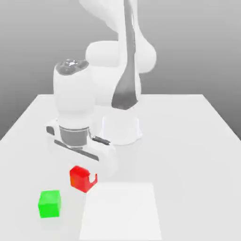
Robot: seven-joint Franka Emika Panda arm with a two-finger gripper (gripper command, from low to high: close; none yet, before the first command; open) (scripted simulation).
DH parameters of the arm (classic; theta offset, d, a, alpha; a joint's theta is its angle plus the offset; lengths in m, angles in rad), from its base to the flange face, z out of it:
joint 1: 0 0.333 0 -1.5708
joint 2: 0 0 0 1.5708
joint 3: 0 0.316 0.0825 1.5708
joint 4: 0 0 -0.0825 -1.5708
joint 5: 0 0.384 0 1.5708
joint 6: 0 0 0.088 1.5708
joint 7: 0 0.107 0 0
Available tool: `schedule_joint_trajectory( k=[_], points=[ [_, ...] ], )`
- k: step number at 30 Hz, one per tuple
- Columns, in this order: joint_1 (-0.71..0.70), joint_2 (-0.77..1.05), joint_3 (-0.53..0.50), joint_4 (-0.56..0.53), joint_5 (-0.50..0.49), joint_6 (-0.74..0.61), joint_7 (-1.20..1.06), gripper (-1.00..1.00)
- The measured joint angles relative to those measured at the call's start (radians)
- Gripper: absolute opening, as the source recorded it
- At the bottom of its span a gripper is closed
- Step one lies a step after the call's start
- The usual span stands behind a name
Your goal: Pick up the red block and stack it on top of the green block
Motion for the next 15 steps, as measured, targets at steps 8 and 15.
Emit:
schedule_joint_trajectory(
  k=[8,15],
  points=[
    [-0.115,0.171,-0.008,0.076,0.068,0.092,-0.203,-1.0],
    [-0.119,0.207,-0.001,0.078,0.083,0.125,-0.214,1.0]
  ],
)
